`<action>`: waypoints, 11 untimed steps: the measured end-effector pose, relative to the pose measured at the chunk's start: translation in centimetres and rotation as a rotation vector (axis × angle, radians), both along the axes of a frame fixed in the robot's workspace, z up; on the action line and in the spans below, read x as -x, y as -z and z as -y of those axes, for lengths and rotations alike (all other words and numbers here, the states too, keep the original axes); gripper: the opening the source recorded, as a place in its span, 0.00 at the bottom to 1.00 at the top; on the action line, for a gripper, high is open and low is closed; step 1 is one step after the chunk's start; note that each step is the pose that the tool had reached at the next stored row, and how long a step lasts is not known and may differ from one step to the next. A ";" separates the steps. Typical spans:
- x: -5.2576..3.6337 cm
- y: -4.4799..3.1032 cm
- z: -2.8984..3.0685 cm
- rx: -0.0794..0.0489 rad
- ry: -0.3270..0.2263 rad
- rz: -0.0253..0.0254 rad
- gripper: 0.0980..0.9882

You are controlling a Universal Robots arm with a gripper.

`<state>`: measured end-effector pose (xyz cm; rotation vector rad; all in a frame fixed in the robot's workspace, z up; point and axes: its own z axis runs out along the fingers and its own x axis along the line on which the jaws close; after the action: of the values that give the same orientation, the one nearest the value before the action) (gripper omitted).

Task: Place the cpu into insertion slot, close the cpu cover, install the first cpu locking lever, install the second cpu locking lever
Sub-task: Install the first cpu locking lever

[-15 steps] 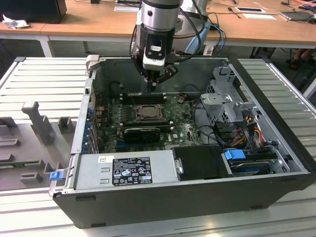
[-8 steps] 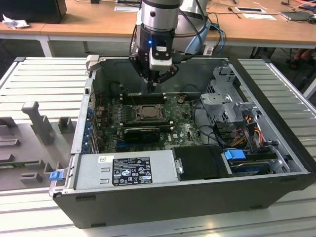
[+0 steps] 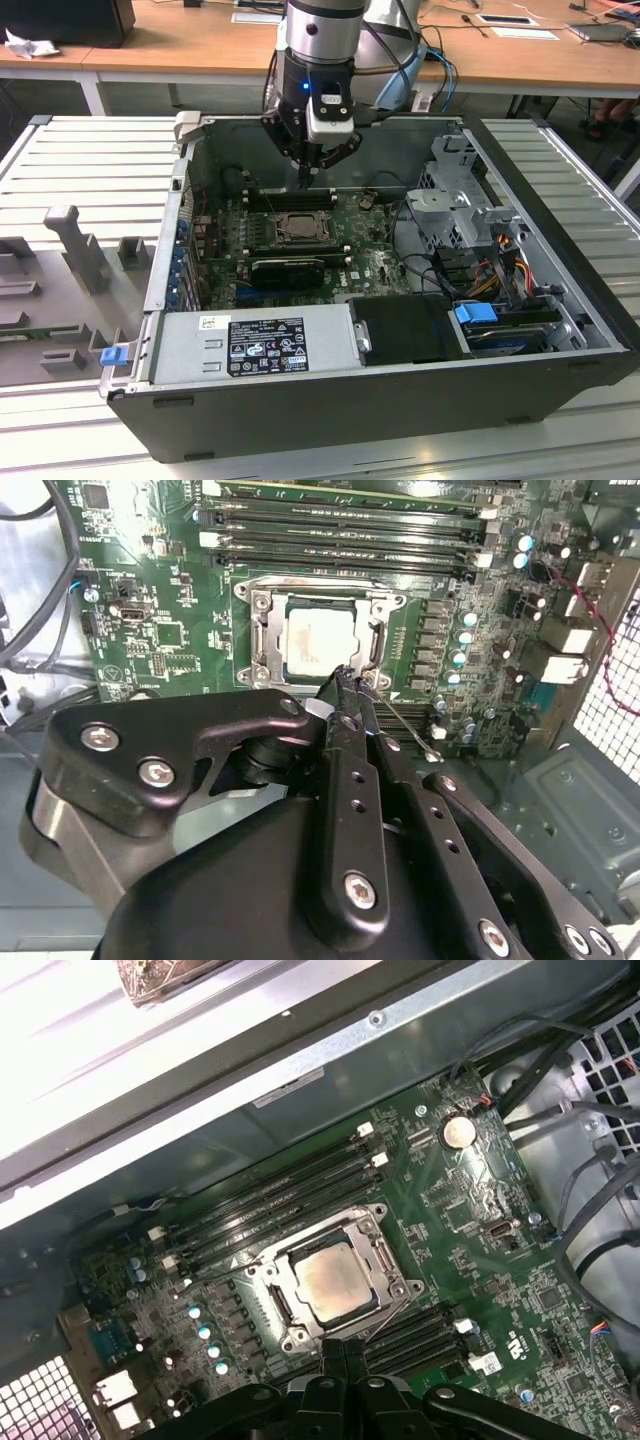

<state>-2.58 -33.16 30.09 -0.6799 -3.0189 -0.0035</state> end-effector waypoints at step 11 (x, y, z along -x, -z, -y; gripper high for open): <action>-0.01 0.04 0.03 -0.002 -0.106 0.0004 0.01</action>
<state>-2.57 -33.19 30.05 -0.5186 -3.0507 -0.0026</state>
